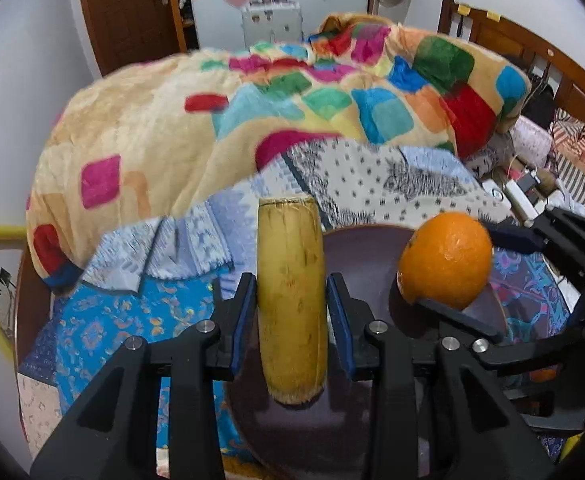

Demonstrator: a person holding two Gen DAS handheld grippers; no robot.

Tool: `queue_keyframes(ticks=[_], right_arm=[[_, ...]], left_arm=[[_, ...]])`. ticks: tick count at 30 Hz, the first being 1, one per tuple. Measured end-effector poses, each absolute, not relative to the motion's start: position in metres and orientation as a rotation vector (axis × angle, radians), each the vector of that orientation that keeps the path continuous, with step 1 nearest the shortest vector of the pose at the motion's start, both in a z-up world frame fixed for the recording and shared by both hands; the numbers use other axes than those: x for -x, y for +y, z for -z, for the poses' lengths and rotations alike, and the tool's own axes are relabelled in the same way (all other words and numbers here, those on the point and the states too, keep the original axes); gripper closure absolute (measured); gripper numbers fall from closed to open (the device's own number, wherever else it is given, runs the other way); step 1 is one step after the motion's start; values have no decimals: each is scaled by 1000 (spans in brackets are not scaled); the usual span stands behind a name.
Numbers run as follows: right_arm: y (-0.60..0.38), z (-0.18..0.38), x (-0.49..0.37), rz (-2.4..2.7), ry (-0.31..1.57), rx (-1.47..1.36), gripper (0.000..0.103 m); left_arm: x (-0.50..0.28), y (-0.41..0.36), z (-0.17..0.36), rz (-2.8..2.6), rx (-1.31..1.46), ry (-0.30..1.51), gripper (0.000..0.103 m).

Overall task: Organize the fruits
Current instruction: 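Lower the gourd onto the purple plate with the left tool while the right tool sets the orange there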

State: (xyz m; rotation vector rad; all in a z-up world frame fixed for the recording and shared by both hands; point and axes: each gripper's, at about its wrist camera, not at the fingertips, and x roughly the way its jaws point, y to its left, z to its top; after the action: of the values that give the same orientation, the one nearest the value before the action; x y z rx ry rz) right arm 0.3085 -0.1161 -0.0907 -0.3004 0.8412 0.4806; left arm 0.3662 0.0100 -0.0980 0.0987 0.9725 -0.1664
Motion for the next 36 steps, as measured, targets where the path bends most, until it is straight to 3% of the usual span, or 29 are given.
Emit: queue_keyframes(ticks=[12,15,18,25,36], right_arm=[[-112,93,-305,-482,835,358,36],[-114,87,-302,-511,831,332,36],[-113,79,-294,-508,799,328,30],[-123,61,-276,-502,757,302,30],[-149,31,-228,-481,691,265,30]], left_arm=[[-361,10,105,192,-94,998,67],[-356,11,99,194,-93,976,67],[-349,13,92,187,-88,960,66],[-320,20,68,160,-97,895,66],[-249,28,30,122,-88,784,43]])
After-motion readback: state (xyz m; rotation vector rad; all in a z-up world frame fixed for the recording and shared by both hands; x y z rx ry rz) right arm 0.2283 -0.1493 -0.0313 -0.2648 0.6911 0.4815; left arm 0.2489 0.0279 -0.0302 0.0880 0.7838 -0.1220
